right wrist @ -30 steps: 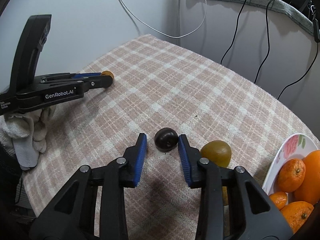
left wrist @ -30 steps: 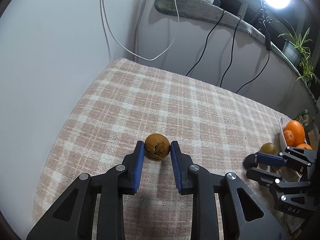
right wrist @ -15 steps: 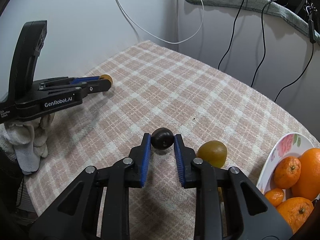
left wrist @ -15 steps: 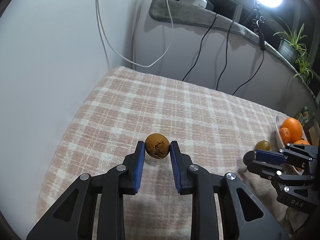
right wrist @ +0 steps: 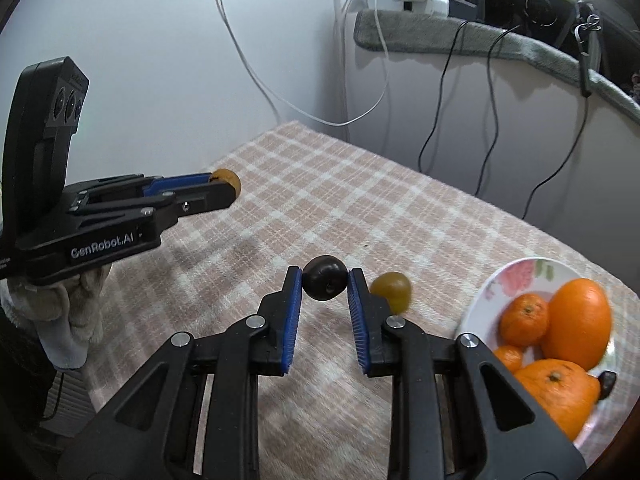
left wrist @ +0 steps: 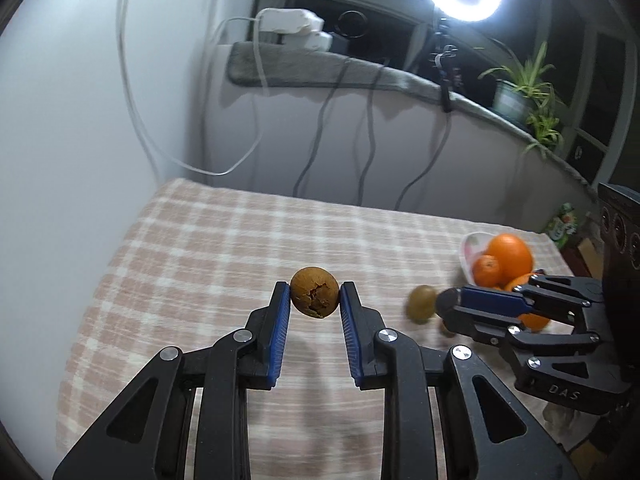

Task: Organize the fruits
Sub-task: 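Carry the brown fruit in the left gripper while the right gripper carries the plum to the plate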

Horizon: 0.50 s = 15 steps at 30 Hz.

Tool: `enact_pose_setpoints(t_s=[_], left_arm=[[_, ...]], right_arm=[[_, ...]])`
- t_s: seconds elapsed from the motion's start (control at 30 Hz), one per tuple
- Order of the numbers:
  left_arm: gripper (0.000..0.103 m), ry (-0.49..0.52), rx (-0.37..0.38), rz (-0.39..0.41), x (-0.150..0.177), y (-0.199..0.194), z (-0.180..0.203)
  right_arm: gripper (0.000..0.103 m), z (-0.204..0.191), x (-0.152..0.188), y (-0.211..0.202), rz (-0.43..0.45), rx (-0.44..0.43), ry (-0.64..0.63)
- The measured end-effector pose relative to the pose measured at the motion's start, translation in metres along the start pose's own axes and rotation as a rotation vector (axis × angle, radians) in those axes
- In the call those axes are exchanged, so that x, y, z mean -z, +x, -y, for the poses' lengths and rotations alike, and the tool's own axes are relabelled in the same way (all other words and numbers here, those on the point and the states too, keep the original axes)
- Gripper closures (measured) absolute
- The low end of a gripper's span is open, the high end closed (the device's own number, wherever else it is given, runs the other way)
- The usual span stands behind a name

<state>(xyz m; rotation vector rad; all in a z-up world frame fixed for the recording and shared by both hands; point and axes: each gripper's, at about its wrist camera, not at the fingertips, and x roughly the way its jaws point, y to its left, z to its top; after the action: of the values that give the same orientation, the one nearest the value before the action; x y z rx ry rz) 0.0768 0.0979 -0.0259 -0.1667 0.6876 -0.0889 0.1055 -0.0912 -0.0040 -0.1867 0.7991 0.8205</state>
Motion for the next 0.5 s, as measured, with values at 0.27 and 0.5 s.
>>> enact_pose_setpoints(t_s=[0.27,0.5], left_arm=[[0.079,0.038,0.067,-0.001,-0.002,0.001,0.033],[0.079,0.059,0.118,-0.012,-0.002,0.009,0.061]], right_arm=[[0.079,0.028,0.009,-0.03,0.037,0.035,0.044],[0.079,0.057,0.019,-0.055,0.062,0.087,0.088]])
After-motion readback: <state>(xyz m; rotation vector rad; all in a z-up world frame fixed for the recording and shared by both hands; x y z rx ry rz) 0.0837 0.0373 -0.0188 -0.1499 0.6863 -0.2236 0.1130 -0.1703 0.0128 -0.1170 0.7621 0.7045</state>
